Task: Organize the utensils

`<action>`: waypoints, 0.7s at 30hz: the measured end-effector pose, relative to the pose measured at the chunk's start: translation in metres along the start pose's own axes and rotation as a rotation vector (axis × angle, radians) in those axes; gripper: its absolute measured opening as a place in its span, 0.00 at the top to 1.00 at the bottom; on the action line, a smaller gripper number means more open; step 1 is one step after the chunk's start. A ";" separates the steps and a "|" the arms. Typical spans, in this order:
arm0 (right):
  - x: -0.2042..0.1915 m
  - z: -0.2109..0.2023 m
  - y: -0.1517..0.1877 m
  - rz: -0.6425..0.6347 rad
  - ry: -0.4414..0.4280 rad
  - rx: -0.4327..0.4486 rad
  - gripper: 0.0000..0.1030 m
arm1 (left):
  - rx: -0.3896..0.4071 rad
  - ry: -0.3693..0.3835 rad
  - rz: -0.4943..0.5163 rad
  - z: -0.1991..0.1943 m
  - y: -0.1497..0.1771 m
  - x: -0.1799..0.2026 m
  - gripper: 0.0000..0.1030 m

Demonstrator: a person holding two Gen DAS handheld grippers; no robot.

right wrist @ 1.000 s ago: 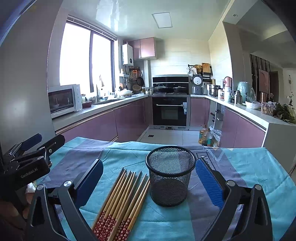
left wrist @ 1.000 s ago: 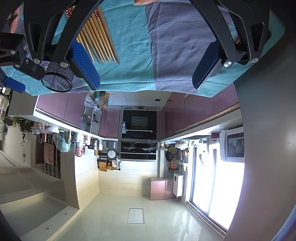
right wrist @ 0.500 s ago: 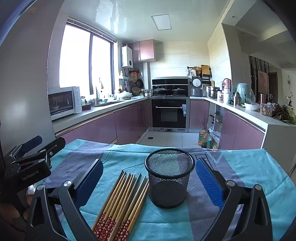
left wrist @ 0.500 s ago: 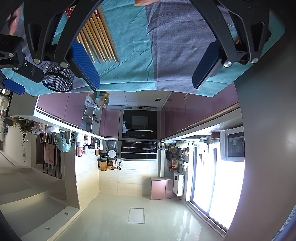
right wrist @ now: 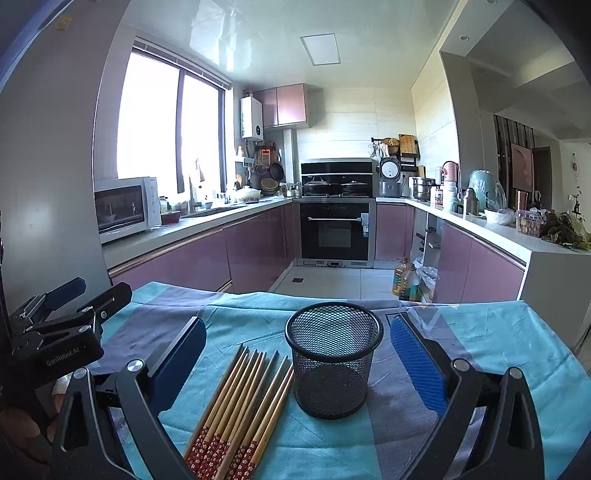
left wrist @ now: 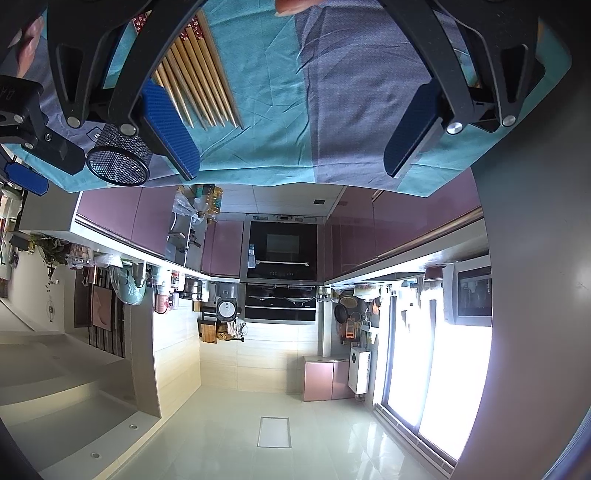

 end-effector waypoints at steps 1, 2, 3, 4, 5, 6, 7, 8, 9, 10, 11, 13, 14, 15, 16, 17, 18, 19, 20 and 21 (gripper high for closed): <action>0.000 0.000 0.000 0.000 -0.001 0.000 0.06 | 0.000 0.001 0.001 0.000 0.000 0.000 0.04; 0.000 -0.001 0.000 0.000 0.000 0.001 0.06 | 0.000 0.000 0.001 0.000 0.000 0.000 0.04; 0.000 -0.001 0.000 -0.001 0.000 0.001 0.06 | 0.000 0.002 0.001 0.000 0.000 0.000 0.04; 0.000 -0.001 -0.001 0.000 0.000 0.001 0.06 | 0.000 0.005 0.000 0.000 0.000 0.000 0.04; 0.000 -0.001 -0.001 0.000 -0.001 0.001 0.06 | 0.000 0.008 0.001 -0.001 0.000 0.001 0.04; 0.000 -0.001 0.000 -0.001 0.000 0.002 0.06 | 0.000 0.012 0.001 -0.001 0.000 0.002 0.04; 0.000 -0.001 -0.001 -0.001 0.000 0.002 0.06 | 0.000 0.013 0.001 -0.001 0.000 0.002 0.04; 0.000 -0.001 0.000 -0.001 -0.001 0.001 0.06 | 0.000 0.016 0.001 -0.001 0.000 0.002 0.04; -0.001 -0.001 -0.001 -0.002 0.000 0.001 0.06 | 0.001 0.016 0.001 -0.002 0.000 0.002 0.04; -0.001 -0.002 -0.001 -0.002 0.000 0.002 0.06 | 0.002 0.017 0.000 -0.002 0.000 0.002 0.04; -0.001 -0.001 -0.001 -0.002 -0.002 0.002 0.06 | 0.004 0.017 0.001 -0.003 0.000 0.003 0.04; -0.001 -0.001 0.000 -0.001 0.000 0.000 0.06 | 0.005 0.015 0.002 -0.003 0.000 0.003 0.04; -0.001 -0.001 -0.001 0.000 -0.001 0.001 0.06 | 0.004 0.016 0.004 -0.003 0.001 0.004 0.04; -0.003 -0.001 -0.002 -0.001 -0.002 0.000 0.06 | 0.005 0.016 0.005 -0.004 0.001 0.004 0.04; -0.003 -0.001 -0.002 -0.001 -0.002 -0.001 0.06 | 0.005 0.017 0.007 -0.003 0.001 0.004 0.04; -0.004 -0.001 -0.002 -0.001 -0.001 -0.003 0.06 | 0.003 0.018 0.008 -0.003 0.002 0.004 0.04; -0.005 -0.001 -0.002 -0.001 -0.002 -0.004 0.06 | 0.005 0.021 0.008 -0.003 0.002 0.005 0.04; -0.005 -0.001 -0.002 -0.001 -0.002 -0.004 0.06 | 0.005 0.021 0.010 -0.003 0.002 0.005 0.04; -0.005 -0.001 -0.003 0.000 -0.002 -0.004 0.06 | 0.005 0.023 0.011 -0.002 0.002 0.006 0.04; -0.006 -0.001 -0.003 -0.001 -0.002 -0.004 0.06 | 0.005 0.024 0.011 -0.002 0.002 0.006 0.04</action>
Point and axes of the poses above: each gripper's, at about its wrist camera, not at the fingertips, and z roughly the way its jaws point, x to its right, y to its underside, the point moved 9 cm from there along z, roughly the way its jaws point, and after that the axes turned 15 degrees about -y, right-handed, at the moved point
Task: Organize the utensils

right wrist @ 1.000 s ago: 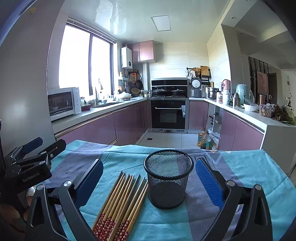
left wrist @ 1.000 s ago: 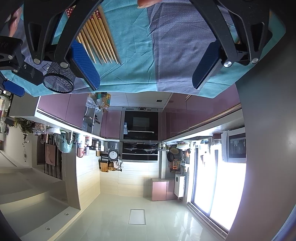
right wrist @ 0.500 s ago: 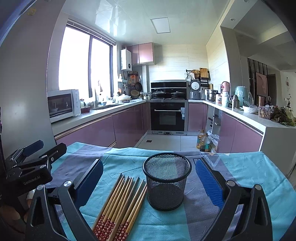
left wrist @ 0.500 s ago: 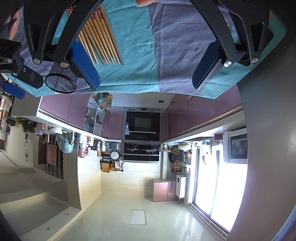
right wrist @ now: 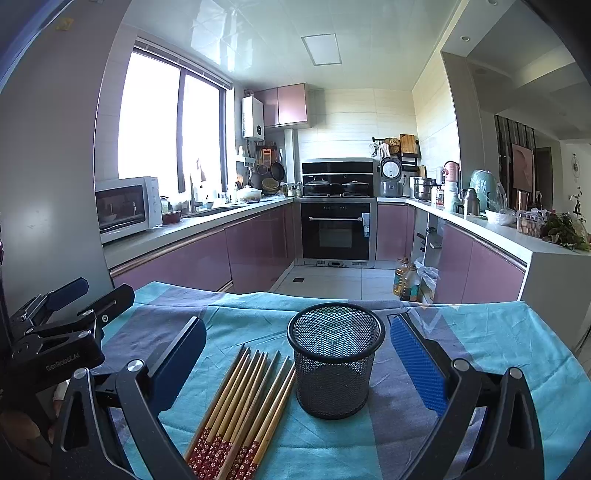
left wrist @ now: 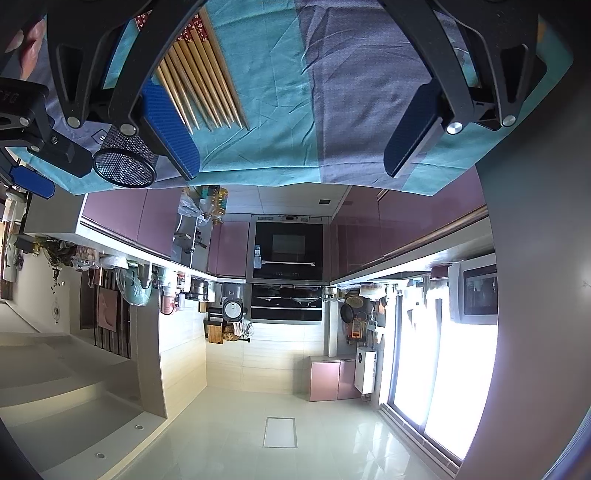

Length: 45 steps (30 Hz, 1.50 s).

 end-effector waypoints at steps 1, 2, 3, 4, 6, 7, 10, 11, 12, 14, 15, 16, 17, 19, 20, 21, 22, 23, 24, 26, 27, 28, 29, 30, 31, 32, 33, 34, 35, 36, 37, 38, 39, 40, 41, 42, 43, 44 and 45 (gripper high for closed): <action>0.000 0.000 0.000 0.000 -0.001 0.000 0.06 | 0.001 0.002 0.000 0.000 0.000 0.000 0.04; 0.000 0.000 0.000 0.001 0.000 -0.001 0.06 | 0.001 0.004 0.001 0.000 0.000 0.000 0.04; 0.000 0.000 0.000 0.002 -0.001 -0.001 0.06 | 0.000 0.004 0.000 0.001 0.000 0.000 0.04; 0.000 0.000 0.000 0.003 -0.002 -0.002 0.06 | 0.000 0.006 -0.001 0.001 0.001 0.000 0.04; 0.000 0.000 0.000 0.003 -0.002 -0.002 0.06 | 0.002 0.006 -0.001 -0.001 0.001 0.000 0.04; 0.000 0.000 0.000 0.003 -0.003 -0.002 0.06 | 0.002 0.006 0.000 -0.001 0.001 0.000 0.04; 0.001 0.001 0.001 0.004 -0.005 -0.003 0.06 | 0.004 0.006 0.000 -0.001 0.001 -0.001 0.04; 0.002 0.001 0.001 0.004 -0.006 -0.004 0.06 | 0.000 0.007 -0.003 -0.001 0.001 0.000 0.04; 0.004 0.001 0.001 0.004 -0.007 -0.005 0.06 | -0.002 0.009 -0.004 0.000 0.001 0.000 0.04; 0.005 0.001 0.001 0.006 -0.009 -0.005 0.06 | -0.007 0.008 -0.007 0.001 0.002 -0.001 0.04; 0.005 0.001 0.001 0.005 -0.008 -0.005 0.06 | -0.007 0.008 -0.007 0.001 0.002 -0.001 0.04; 0.005 0.001 0.002 0.005 -0.006 -0.005 0.06 | -0.006 0.006 -0.007 0.001 0.002 -0.001 0.04; 0.005 0.001 0.002 0.006 -0.007 -0.005 0.06 | -0.006 0.007 -0.006 0.001 0.002 -0.001 0.04; 0.006 0.001 0.003 0.007 -0.007 -0.006 0.06 | -0.004 0.006 -0.005 0.001 0.002 -0.001 0.04; 0.006 0.001 0.003 0.009 -0.007 -0.008 0.06 | -0.003 0.006 -0.004 0.001 0.002 -0.001 0.04; 0.006 0.001 0.004 0.009 -0.008 -0.010 0.06 | -0.001 0.006 -0.004 0.001 0.002 -0.001 0.04; 0.006 0.002 0.005 0.008 -0.008 -0.012 0.06 | 0.000 0.005 -0.003 0.001 0.002 -0.001 0.04; 0.005 0.002 0.005 0.007 -0.009 -0.014 0.06 | -0.001 0.006 -0.004 0.001 0.002 -0.001 0.04; 0.006 0.001 0.006 0.006 -0.010 -0.014 0.06 | -0.001 0.008 -0.005 -0.001 0.002 0.000 0.04; 0.007 0.001 0.006 0.005 -0.012 -0.018 0.06 | -0.002 0.008 -0.004 0.000 0.003 0.000 0.04; 0.007 0.002 0.006 0.006 -0.012 -0.020 0.06 | -0.003 0.009 -0.004 0.000 0.003 0.000 0.04; 0.007 0.003 0.006 0.007 -0.014 -0.022 0.06 | -0.006 0.012 -0.003 0.000 0.003 0.000 0.04; 0.007 0.003 0.007 0.008 -0.015 -0.025 0.06 | -0.007 0.013 -0.003 0.000 0.003 0.000 0.04; 0.007 0.003 0.007 0.009 -0.017 -0.028 0.06 | -0.008 0.013 -0.001 0.001 0.003 0.000 0.04; 0.007 0.004 0.008 0.010 -0.019 -0.030 0.06 | -0.011 0.016 0.001 0.001 0.004 0.000 0.04; 0.007 0.004 0.008 0.010 -0.021 -0.033 0.06 | -0.012 0.017 0.001 0.001 0.004 0.001 0.04; 0.007 0.004 0.009 0.010 -0.022 -0.035 0.06 | -0.013 0.018 0.002 0.001 0.004 0.001 0.04; 0.006 0.005 0.010 0.009 -0.023 -0.038 0.06 | -0.015 0.021 0.005 0.001 0.004 0.001 0.04; 0.006 0.005 0.011 0.007 -0.026 -0.044 0.06 | -0.017 0.024 0.006 0.001 0.005 0.002 0.04; 0.005 0.006 0.012 0.004 -0.027 -0.050 0.06 | -0.018 0.026 0.009 0.002 0.006 0.002 0.04; 0.005 0.006 0.013 0.001 -0.029 -0.056 0.06 | -0.021 0.028 0.015 0.003 0.007 0.003 0.04; 0.004 0.007 0.014 -0.002 -0.031 -0.062 0.06 | -0.025 0.030 0.021 0.004 0.008 0.004 0.04; 0.004 0.008 0.017 -0.003 -0.034 -0.075 0.06 | -0.031 0.032 0.025 0.004 0.009 0.005 0.04; 0.004 0.010 0.019 -0.002 -0.040 -0.091 0.06 | -0.048 0.043 0.033 0.006 0.012 0.006 0.04; 0.004 0.012 0.023 -0.002 -0.049 -0.116 0.06 | -0.065 0.057 0.040 0.008 0.015 0.008 0.04; 0.005 0.013 0.026 -0.004 -0.056 -0.139 0.06 | -0.090 0.076 0.055 0.011 0.019 0.011 0.04; 0.003 0.016 0.031 -0.009 -0.068 -0.165 0.06 | -0.111 0.089 0.069 0.014 0.023 0.013 0.04; 0.002 0.019 0.037 -0.010 -0.083 -0.197 0.06 | -0.140 0.106 0.088 0.018 0.029 0.016 0.04; 0.001 0.022 0.043 -0.010 -0.090 -0.224 0.06 | -0.177 0.118 0.116 0.023 0.037 0.019 0.04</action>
Point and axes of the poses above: each gripper's, at about its wrist camera, not at the fingertips, and z roughly the way its jaws point, x to its right, y to its underside, the point moved 9 cm from there along z, roughly the way its jaws point, and after that the axes turned 15 degrees about -y, right-handed, at the moved point
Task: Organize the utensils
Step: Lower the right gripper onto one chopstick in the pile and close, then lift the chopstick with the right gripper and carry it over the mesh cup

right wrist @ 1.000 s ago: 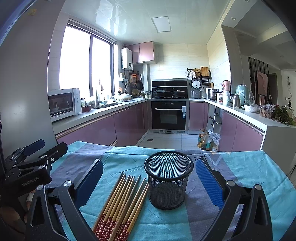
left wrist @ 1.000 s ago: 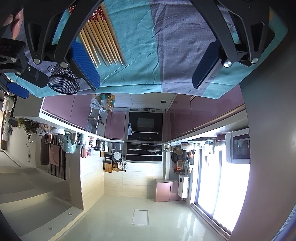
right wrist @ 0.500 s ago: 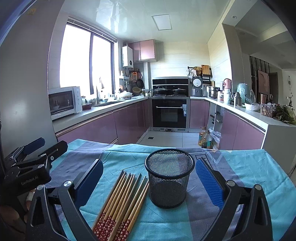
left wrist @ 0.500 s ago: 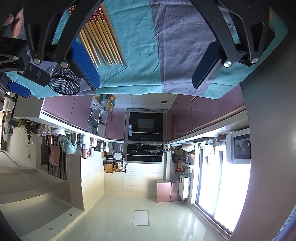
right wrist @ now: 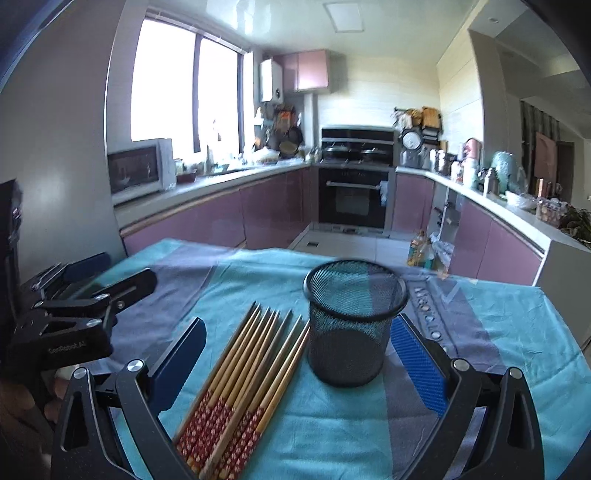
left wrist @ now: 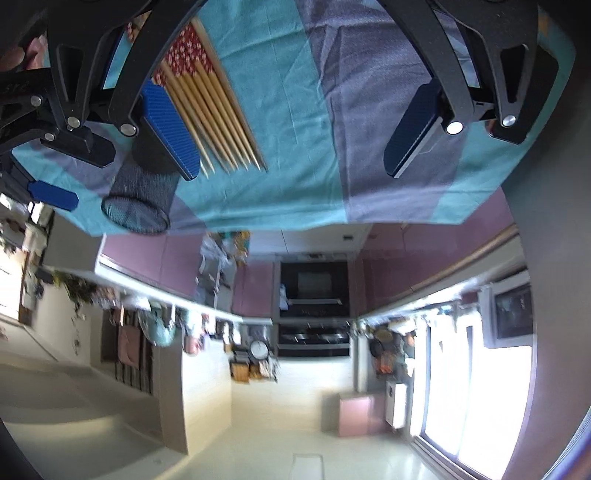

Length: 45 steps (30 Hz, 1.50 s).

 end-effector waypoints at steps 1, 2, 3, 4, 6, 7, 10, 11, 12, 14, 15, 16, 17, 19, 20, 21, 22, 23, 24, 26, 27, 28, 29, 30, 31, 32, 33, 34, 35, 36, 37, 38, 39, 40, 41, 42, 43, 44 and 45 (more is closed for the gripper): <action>0.000 0.006 0.006 0.000 -0.003 -0.036 0.06 | -0.024 0.001 0.018 0.005 0.005 0.003 0.05; 0.001 0.013 0.014 0.002 -0.006 -0.078 0.06 | -0.057 0.007 0.042 0.012 0.011 0.006 0.08; 0.001 0.018 0.020 0.006 -0.006 -0.107 0.09 | -0.090 0.022 0.060 0.018 0.018 0.009 0.10; 0.003 0.022 0.025 0.015 -0.002 -0.133 0.15 | -0.123 0.038 0.076 0.023 0.024 0.012 0.14; 0.007 0.031 0.035 0.048 -0.011 -0.181 0.26 | -0.178 0.065 0.103 0.033 0.035 0.020 0.19; 0.009 0.036 0.040 0.069 -0.019 -0.203 0.30 | -0.208 0.075 0.118 0.039 0.043 0.024 0.22; 0.015 0.047 0.051 0.115 -0.027 -0.261 0.40 | -0.267 0.099 0.159 0.053 0.058 0.035 0.27; 0.016 0.049 0.053 0.128 -0.032 -0.271 0.43 | -0.288 0.105 0.178 0.057 0.063 0.039 0.27; 0.016 0.051 0.055 0.135 -0.038 -0.275 0.46 | -0.301 0.104 0.187 0.063 0.067 0.041 0.28; 0.017 0.058 0.058 0.147 -0.046 -0.294 0.50 | -0.341 0.121 0.200 0.073 0.074 0.047 0.33; 0.016 0.059 0.059 0.149 -0.047 -0.300 0.51 | -0.357 0.134 0.202 0.077 0.078 0.050 0.34; 0.016 0.061 0.061 0.155 -0.049 -0.311 0.52 | -0.368 0.142 0.205 0.077 0.077 0.053 0.34; 0.017 0.063 0.062 0.162 -0.054 -0.323 0.53 | -0.375 0.150 0.209 0.077 0.078 0.055 0.34; 0.018 0.065 0.063 0.168 -0.065 -0.325 0.55 | -0.377 0.157 0.217 0.079 0.078 0.060 0.34; 0.018 0.064 0.063 0.168 -0.065 -0.329 0.55 | -0.378 0.158 0.222 0.081 0.079 0.062 0.34; 0.019 0.063 0.063 0.167 -0.064 -0.334 0.57 | -0.382 0.160 0.223 0.083 0.079 0.063 0.34; 0.020 0.062 0.063 0.168 -0.062 -0.340 0.58 | -0.388 0.163 0.223 0.084 0.078 0.064 0.35; 0.021 0.061 0.063 0.171 -0.064 -0.347 0.63 | -0.396 0.168 0.221 0.086 0.079 0.064 0.35; 0.023 0.060 0.065 0.175 -0.068 -0.357 0.65 | -0.400 0.169 0.221 0.085 0.079 0.061 0.36; 0.025 0.058 0.065 0.172 -0.069 -0.366 0.65 | -0.411 0.177 0.228 0.086 0.080 0.057 0.37; 0.027 0.056 0.065 0.170 -0.061 -0.370 0.65 | -0.417 0.183 0.224 0.086 0.080 0.056 0.37; 0.027 0.058 0.064 0.166 -0.054 -0.373 0.65 | -0.422 0.186 0.220 0.081 0.079 0.051 0.38; 0.027 0.058 0.063 0.162 -0.049 -0.377 0.66 | -0.421 0.186 0.221 0.081 0.078 0.051 0.40; 0.026 0.060 0.063 0.156 -0.046 -0.384 0.67 | -0.418 0.186 0.226 0.080 0.077 0.051 0.41; 0.025 0.062 0.064 0.145 -0.039 -0.394 0.68 | -0.415 0.186 0.229 0.080 0.076 0.051 0.41; 0.024 0.065 0.064 0.133 -0.030 -0.400 0.69 | -0.417 0.188 0.231 0.080 0.076 0.051 0.41; 0.021 0.069 0.065 0.110 -0.019 -0.416 0.71 | -0.423 0.190 0.232 0.081 0.077 0.053 0.41; 0.019 0.071 0.064 0.100 -0.011 -0.415 0.72 | -0.430 0.194 0.234 0.082 0.077 0.055 0.42; 0.018 0.074 0.062 0.099 -0.009 -0.417 0.73 | -0.434 0.195 0.236 0.084 0.077 0.056 0.45; 0.018 0.076 0.061 0.106 -0.015 -0.418 0.76 | -0.436 0.192 0.239 0.086 0.076 0.057 0.46; 0.018 0.078 0.060 0.117 -0.023 -0.416 0.81 | -0.437 0.189 0.244 0.090 0.075 0.058 0.50; 0.019 0.079 0.059 0.128 -0.029 -0.411 0.83 | -0.437 0.188 0.248 0.092 0.074 0.059 0.55; 0.020 0.080 0.059 0.135 -0.034 -0.408 0.86 | -0.438 0.187 0.250 0.093 0.072 0.060 0.58; 0.020 0.081 0.058 0.149 -0.047 -0.404 0.88 | -0.441 0.190 0.246 0.095 0.070 0.061 0.64; 0.020 0.081 0.057 0.169 -0.062 -0.397 0.91 | -0.446 0.196 0.239 0.096 0.070 0.062 0.69; 0.021 0.081 0.057 0.183 -0.071 -0.392 0.93 | -0.452 0.201 0.229 0.097 0.069 0.062 0.72; 0.021 0.080 0.057 0.194 -0.075 -0.384 0.94 | -0.459 0.202 0.211 0.099 0.067 0.061 0.78; 0.023 0.078 0.056 0.206 -0.082 -0.372 0.94 | -0.464 0.210 0.197 0.099 0.067 0.061 0.86; 0.023 0.076 0.056 0.218 -0.095 -0.362 0.94 | -0.470 0.222 0.183 0.099 0.066 0.061 0.88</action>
Point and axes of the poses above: each gripper's, at about its wrist camera, not at the fingertips, and z roughly the way its jaws point, x to its right, y to its underside, the point moved 9 cm from there along z, roughly the way its jaws point, and after that the axes turned 15 degrees about -y, right-handed, at the moved point
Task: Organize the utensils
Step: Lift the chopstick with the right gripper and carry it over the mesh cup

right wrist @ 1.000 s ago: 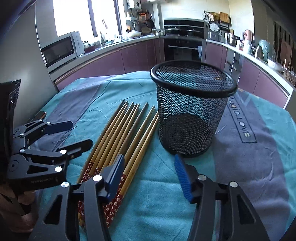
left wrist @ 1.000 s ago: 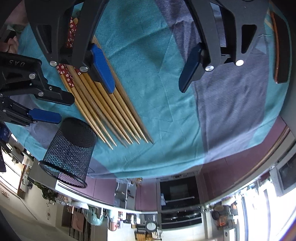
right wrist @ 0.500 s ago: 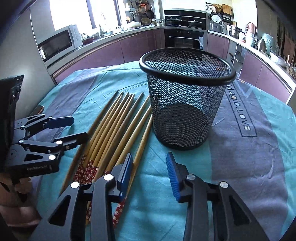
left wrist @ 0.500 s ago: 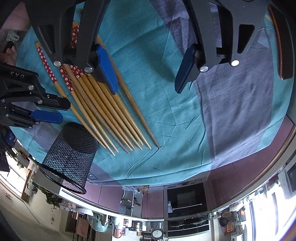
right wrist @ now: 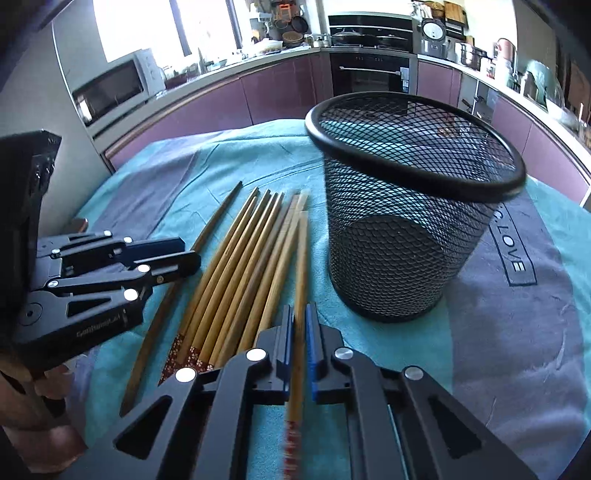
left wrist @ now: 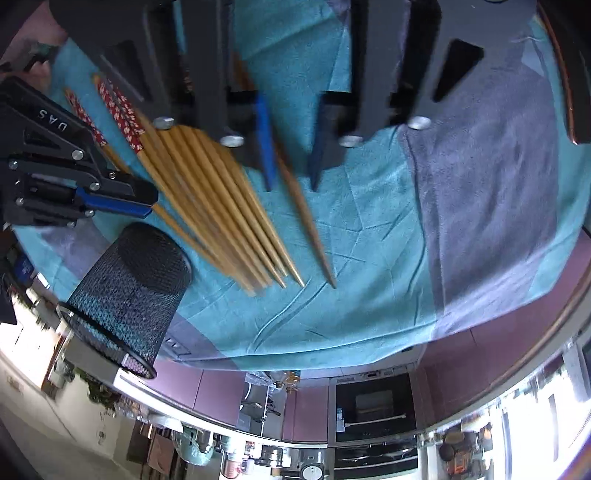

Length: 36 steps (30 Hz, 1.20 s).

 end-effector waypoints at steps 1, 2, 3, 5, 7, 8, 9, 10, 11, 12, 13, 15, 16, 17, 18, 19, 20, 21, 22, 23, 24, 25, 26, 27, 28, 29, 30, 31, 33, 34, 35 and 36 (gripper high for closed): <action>-0.001 -0.002 0.000 0.006 -0.014 0.008 0.94 | -0.002 0.006 -0.019 -0.001 0.000 -0.001 0.89; -0.002 -0.008 -0.001 0.004 -0.020 0.025 0.94 | 0.000 0.007 -0.027 -0.002 0.000 -0.002 0.90; -0.004 -0.011 -0.002 -0.003 -0.021 0.034 0.94 | 0.005 0.008 -0.036 -0.003 0.001 -0.003 0.91; -0.008 -0.022 -0.004 -0.018 -0.040 0.059 0.94 | 0.014 0.017 -0.055 -0.008 0.002 -0.005 0.93; -0.013 -0.031 -0.006 -0.035 -0.061 0.082 0.94 | 0.029 0.033 -0.070 -0.017 0.000 -0.007 0.93; -0.016 -0.034 -0.007 -0.041 -0.070 0.090 0.94 | 0.044 0.042 -0.075 -0.023 -0.002 -0.007 0.93; -0.019 -0.041 -0.010 -0.052 -0.079 0.105 0.94 | 0.062 0.052 -0.079 -0.031 -0.005 -0.007 0.93; -0.021 -0.047 -0.013 -0.062 -0.089 0.121 0.94 | 0.076 0.058 -0.080 -0.037 -0.007 -0.007 0.93; -0.025 -0.054 -0.016 -0.075 -0.100 0.138 0.94 | 0.091 0.069 -0.081 -0.044 -0.009 -0.008 0.93; -0.028 -0.060 -0.019 -0.088 -0.109 0.156 0.94 | 0.107 0.087 -0.083 -0.053 -0.013 -0.008 0.93; -0.030 -0.066 -0.023 -0.099 -0.114 0.172 0.94 | 0.131 0.123 -0.086 -0.065 -0.018 -0.006 0.93; -0.033 -0.080 -0.032 -0.114 -0.123 0.210 0.94 | 0.172 0.152 -0.086 -0.083 -0.028 -0.003 0.93; -0.034 -0.087 -0.037 -0.122 -0.126 0.231 0.94 | 0.204 0.173 -0.087 -0.096 -0.034 -0.002 0.93; -0.034 -0.096 -0.042 -0.128 -0.125 0.256 0.95 | 0.230 0.191 -0.089 -0.107 -0.040 -0.001 0.93; -0.035 -0.101 -0.047 -0.134 -0.123 0.278 0.94 | 0.254 0.208 -0.091 -0.117 -0.045 0.002 0.93; -0.035 -0.108 -0.052 -0.141 -0.121 0.301 0.95 | 0.283 0.231 -0.092 -0.128 -0.053 0.004 0.93; -0.035 -0.115 -0.058 -0.146 -0.119 0.322 0.95 | 0.309 0.241 -0.094 -0.138 -0.061 0.006 0.93; -0.034 -0.119 -0.063 -0.148 -0.118 0.335 0.94 | 0.326 0.247 -0.095 -0.145 -0.067 0.007 0.94; -0.034 -0.125 -0.067 -0.152 -0.120 0.349 0.94 | 0.346 0.266 -0.095 -0.154 -0.075 0.009 0.94; -0.033 -0.132 -0.073 -0.155 -0.122 0.367 0.94 | 0.360 0.280 -0.099 -0.161 -0.083 0.011 0.94; -0.031 -0.137 -0.077 -0.158 -0.117 0.378 0.94 | 0.368 0.284 -0.100 -0.166 -0.087 0.013 0.94; -0.031 -0.142 -0.082 -0.166 -0.113 0.388 0.94 | 0.379 0.294 -0.102 -0.172 -0.094 0.015 0.94; -0.031 -0.148 -0.088 -0.175 -0.112 0.400 0.94 | 0.390 0.301 -0.106 -0.178 -0.101 0.016 0.94; -0.031 -0.151 -0.091 -0.181 -0.112 0.408 0.94 | 0.402 0.304 -0.109 -0.183 -0.109 0.017 0.94; -0.031 -0.157 -0.096 -0.189 -0.116 0.419 0.94 | 0.411 0.305 -0.111 -0.188 -0.112 0.016 0.94; -0.030 -0.160 -0.099 -0.194 -0.117 0.425 0.95 | 0.423 0.307 -0.112 -0.194 -0.118 0.017 0.94; -0.029 -0.165 -0.103 -0.199 -0.115 0.435 0.95 | 0.429 0.310 -0.112 -0.198 -0.123 0.019 0.94; -0.028 -0.170 -0.107 -0.200 -0.117 0.444 0.94 | 0.437 0.319 -0.111 -0.203 -0.129 0.022 0.94; -0.023 -0.179 -0.118 -0.201 -0.115 0.466 0.94 | 0.454 0.327 -0.104 -0.212 -0.141 0.028 0.94; -0.020 -0.184 -0.123 -0.205 -0.102 0.478 0.94 | 0.463 0.322 -0.100 -0.217 -0.149 0.031 0.94; -0.020 -0.189 -0.125 -0.205 -0.097 0.487 0.94 | 0.467 0.323 -0.096 -0.219 -0.154 0.035 0.94; -0.017 -0.192 -0.129 -0.204 -0.090 0.497 0.94 | 0.470 0.325 -0.093 -0.220 -0.158 0.038 0.94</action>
Point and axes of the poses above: each gripper's, at about its wrist camera, not at the fingertips, and z roughly the way its jaws point, x to its right, y to its underside, the point moved 9 cm from there along z, roughly the way its jaws point, and after that the axes turned 15 degrees about -y, right-handed, at the moved point
